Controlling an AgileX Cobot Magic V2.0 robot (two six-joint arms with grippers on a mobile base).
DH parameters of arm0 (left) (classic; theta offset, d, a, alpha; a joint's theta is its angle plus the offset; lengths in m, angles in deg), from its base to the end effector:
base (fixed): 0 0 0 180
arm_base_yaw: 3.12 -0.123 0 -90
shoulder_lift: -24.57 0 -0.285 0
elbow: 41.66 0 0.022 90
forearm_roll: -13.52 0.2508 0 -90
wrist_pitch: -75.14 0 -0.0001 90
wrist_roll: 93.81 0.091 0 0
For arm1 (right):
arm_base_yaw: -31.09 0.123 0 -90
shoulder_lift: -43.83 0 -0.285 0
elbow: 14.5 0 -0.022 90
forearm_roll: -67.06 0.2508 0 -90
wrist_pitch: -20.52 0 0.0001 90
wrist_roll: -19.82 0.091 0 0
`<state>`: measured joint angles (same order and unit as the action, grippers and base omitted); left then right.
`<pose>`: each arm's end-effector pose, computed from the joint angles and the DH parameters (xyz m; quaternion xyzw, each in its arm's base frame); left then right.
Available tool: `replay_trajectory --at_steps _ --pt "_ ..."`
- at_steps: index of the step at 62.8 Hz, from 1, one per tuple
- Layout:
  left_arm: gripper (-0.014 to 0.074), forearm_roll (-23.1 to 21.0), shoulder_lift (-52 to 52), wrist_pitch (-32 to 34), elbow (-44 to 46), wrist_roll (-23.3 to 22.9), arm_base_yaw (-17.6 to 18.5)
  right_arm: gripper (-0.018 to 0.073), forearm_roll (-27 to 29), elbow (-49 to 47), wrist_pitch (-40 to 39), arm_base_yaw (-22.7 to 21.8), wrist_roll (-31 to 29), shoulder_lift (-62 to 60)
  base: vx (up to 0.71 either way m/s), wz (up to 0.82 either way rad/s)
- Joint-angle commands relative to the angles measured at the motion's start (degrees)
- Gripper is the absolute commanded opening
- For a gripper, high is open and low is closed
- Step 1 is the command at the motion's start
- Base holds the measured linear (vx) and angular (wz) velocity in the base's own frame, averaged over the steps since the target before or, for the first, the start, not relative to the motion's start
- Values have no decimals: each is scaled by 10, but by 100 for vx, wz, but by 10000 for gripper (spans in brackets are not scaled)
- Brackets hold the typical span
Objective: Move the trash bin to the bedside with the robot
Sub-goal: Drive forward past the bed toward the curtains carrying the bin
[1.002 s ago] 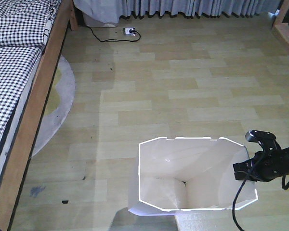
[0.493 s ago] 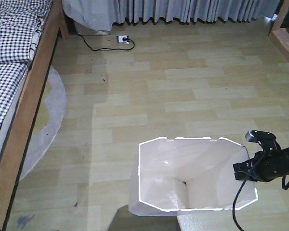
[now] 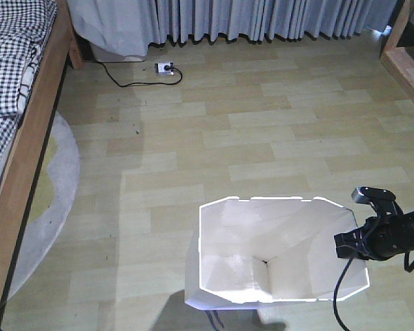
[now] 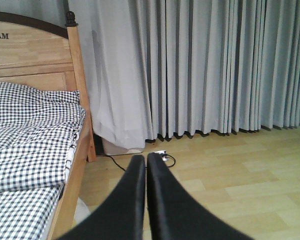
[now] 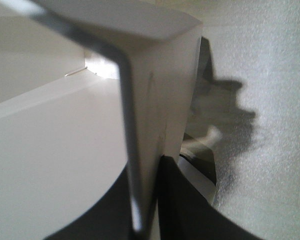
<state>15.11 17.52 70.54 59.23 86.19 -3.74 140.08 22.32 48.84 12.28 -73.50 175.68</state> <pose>0.0569 0.0008 0.1954 0.0052 0.7118 0.0143 0.7023 0.2636 -0.0461 0.0127 -0.0357 0.9716 0.2112 0.1011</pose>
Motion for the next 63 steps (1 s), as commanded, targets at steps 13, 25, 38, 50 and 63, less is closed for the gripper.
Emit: replay_trajectory --at_steps 13,25,38,50,63 --pt "-6 -5 8 42 -7 -8 4 -2 26 -6 118 -1 1 -37 28 2" --pt "-6 -5 8 42 -7 -8 4 -2 26 -6 118 -1 1 -37 29 6" --pt "-6 -5 8 42 -7 -8 4 -2 26 -6 118 -1 1 -37 28 8" --pt "-6 -5 8 42 -7 -8 4 -2 26 -6 118 -1 1 -37 26 10" --pt "-6 -5 8 42 -7 -8 4 -2 26 -6 118 -1 1 -37 24 8"
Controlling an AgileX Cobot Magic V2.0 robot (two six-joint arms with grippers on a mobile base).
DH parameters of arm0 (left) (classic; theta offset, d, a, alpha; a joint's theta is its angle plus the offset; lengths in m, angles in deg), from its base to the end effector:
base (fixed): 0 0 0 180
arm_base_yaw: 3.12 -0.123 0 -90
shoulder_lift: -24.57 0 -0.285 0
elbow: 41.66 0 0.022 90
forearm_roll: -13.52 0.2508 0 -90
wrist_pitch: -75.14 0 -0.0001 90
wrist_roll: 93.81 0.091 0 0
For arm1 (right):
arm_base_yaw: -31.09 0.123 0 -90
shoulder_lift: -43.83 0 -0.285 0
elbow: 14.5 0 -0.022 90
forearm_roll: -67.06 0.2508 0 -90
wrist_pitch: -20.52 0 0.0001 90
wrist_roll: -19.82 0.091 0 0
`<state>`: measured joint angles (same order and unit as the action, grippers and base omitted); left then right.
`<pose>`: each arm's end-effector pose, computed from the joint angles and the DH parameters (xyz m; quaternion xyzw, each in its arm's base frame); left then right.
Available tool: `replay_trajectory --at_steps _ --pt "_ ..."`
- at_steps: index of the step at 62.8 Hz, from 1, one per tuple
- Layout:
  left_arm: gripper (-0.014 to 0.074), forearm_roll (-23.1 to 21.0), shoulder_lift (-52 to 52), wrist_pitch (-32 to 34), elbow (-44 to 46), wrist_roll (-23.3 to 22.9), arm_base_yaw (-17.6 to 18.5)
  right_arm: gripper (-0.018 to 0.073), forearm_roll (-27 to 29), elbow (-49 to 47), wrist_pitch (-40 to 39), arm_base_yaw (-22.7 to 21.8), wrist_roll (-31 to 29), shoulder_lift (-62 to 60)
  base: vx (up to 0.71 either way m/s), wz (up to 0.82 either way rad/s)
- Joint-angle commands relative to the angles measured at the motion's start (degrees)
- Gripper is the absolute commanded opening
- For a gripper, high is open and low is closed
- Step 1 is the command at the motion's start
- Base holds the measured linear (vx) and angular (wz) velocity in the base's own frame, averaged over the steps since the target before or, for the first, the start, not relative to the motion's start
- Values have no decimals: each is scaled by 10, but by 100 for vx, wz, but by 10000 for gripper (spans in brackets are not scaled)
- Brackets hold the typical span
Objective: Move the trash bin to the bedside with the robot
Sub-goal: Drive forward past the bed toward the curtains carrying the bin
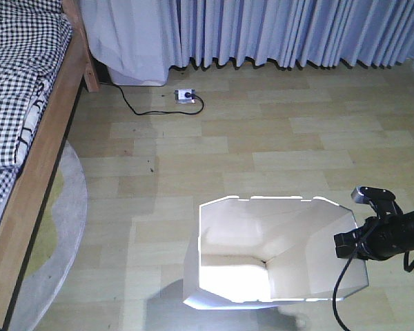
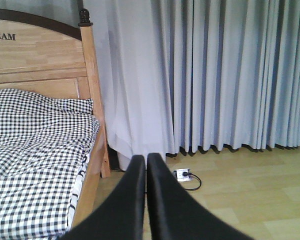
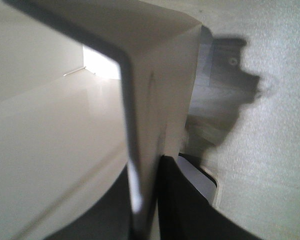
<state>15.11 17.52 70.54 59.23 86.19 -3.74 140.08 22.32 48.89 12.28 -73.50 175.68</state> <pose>0.0569 0.0008 0.1954 0.0052 0.7118 0.0143 0.7023 0.2636 -0.0460 0.0128 -0.0358 0.9715 0.2116 0.1011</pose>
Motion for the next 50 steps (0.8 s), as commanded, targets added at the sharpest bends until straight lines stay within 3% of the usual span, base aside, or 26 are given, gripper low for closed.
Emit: replay_trajectory --at_steps 1,50 --pt "-6 -5 8 42 -7 -8 4 -2 26 -6 118 -1 1 -37 24 6" --pt "-6 -5 8 42 -7 -8 4 -2 26 -6 118 -1 1 -37 23 1"
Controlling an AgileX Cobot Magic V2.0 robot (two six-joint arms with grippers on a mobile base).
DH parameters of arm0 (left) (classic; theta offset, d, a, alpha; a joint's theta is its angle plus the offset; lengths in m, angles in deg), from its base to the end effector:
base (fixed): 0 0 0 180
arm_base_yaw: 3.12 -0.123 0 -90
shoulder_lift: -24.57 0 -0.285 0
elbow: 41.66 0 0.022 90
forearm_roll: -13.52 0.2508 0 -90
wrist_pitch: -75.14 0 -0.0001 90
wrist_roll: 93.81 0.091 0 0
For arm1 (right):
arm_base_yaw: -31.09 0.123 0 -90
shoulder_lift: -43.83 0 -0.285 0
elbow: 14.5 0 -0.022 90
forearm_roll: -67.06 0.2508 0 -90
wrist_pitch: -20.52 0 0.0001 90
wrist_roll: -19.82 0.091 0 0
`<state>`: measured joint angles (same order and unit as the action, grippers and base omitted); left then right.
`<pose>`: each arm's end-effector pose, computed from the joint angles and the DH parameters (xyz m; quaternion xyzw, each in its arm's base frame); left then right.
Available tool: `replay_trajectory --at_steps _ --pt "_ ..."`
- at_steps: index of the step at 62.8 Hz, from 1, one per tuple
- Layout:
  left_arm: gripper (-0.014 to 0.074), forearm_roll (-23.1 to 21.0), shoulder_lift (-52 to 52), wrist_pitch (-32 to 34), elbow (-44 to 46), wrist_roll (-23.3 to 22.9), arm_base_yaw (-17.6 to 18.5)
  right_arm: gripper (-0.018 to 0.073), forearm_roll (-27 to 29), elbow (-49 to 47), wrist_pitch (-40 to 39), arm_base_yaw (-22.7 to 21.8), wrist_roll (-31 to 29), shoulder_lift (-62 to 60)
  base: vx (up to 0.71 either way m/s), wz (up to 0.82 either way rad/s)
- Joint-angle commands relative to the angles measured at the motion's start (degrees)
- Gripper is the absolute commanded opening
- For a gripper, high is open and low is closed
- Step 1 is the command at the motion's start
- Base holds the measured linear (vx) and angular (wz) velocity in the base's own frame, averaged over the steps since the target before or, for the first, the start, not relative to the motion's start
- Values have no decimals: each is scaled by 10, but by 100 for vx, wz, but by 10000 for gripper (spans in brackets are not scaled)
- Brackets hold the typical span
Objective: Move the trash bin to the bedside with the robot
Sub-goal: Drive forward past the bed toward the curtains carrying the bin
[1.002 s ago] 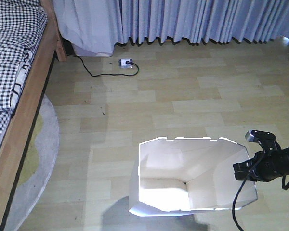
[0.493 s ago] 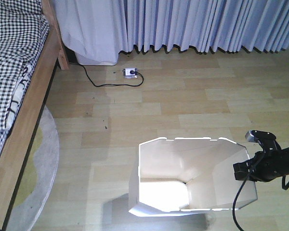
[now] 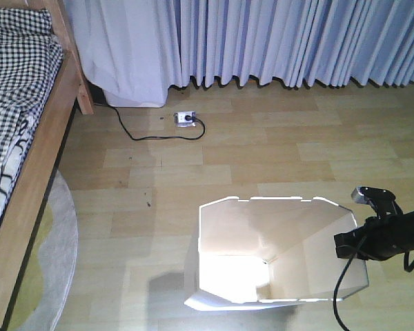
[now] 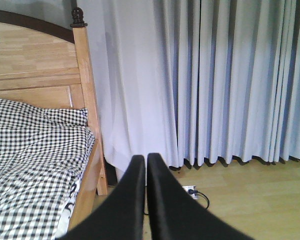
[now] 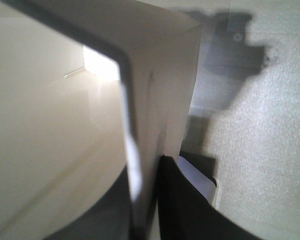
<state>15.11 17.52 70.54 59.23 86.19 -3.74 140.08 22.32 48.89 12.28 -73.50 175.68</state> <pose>0.0569 0.0008 0.1954 0.0052 0.7118 0.0143 0.7023 0.2636 -0.0460 0.0128 -0.0358 0.9715 0.2116 0.1011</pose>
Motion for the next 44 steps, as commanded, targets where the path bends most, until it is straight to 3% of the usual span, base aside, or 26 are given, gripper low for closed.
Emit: replay_trajectory --at_steps 1,44 --pt "-6 -5 8 42 -7 -8 4 -2 26 -6 118 -1 1 -37 24 0" --pt "-6 -5 8 42 -7 -8 4 -2 26 -6 118 -1 1 -37 21 0"
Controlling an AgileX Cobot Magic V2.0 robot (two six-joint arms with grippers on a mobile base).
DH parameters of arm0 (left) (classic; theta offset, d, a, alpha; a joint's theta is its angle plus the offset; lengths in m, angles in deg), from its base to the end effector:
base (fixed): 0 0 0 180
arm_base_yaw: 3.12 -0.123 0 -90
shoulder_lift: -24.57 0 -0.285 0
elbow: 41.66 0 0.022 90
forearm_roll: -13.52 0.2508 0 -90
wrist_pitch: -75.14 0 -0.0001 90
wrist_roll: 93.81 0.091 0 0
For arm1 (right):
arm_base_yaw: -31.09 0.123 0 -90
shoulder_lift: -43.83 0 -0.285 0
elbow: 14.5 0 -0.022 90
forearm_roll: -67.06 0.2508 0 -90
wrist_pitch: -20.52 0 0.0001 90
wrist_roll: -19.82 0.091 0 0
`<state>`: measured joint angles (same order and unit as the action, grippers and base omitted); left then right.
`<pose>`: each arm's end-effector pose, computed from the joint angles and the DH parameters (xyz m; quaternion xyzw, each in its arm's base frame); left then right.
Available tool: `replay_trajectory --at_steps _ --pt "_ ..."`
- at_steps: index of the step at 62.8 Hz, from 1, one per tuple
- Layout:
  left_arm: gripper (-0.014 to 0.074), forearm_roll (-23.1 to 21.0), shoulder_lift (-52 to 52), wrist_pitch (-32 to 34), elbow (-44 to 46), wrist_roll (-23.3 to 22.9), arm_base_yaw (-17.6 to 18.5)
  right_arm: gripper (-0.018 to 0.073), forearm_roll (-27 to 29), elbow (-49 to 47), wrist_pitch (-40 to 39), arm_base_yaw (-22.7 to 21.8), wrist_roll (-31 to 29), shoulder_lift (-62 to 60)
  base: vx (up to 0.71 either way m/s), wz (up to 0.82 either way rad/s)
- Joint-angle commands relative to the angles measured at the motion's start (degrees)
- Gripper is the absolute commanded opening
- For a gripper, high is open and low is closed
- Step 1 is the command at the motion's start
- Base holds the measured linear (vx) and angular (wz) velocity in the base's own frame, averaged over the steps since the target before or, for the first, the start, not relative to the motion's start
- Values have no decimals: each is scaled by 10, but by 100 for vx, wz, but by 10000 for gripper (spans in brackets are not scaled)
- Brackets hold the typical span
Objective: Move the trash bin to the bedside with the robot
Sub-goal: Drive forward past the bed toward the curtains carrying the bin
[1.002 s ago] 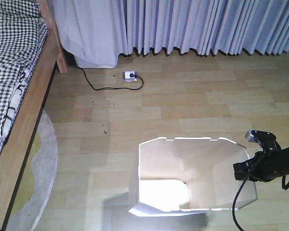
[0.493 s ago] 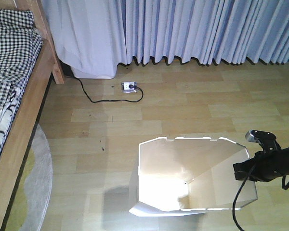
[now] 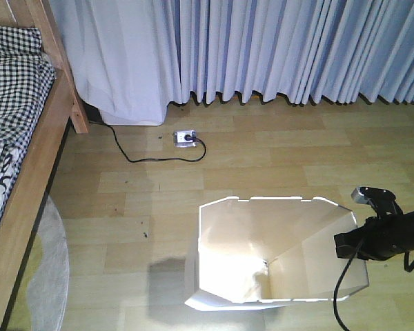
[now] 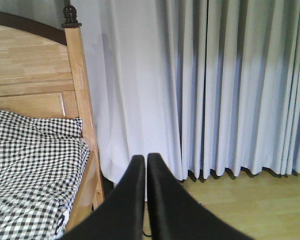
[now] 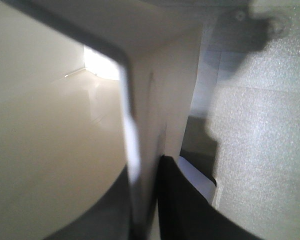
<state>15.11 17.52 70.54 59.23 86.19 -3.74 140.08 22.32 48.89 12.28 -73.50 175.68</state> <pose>0.0569 0.0008 0.1954 0.0052 0.7118 0.0143 0.7023 0.2636 -0.0460 0.0128 -0.0358 0.9715 0.2116 0.1011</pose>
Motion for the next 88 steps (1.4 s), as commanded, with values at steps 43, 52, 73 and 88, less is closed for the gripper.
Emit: replay_trajectory --at_steps 43,52,73,88 --pt "-6 -5 8 42 -7 -8 4 -2 26 -6 118 -1 1 -37 17 1" --pt "-6 -5 8 42 -7 -8 4 -2 26 -6 118 -1 1 -37 16 -1" --pt "-6 -5 8 42 -7 -8 4 -2 26 -6 118 -1 1 -37 15 1" --pt "-6 -5 8 42 -7 -8 4 -2 26 -6 118 -1 1 -37 16 7"
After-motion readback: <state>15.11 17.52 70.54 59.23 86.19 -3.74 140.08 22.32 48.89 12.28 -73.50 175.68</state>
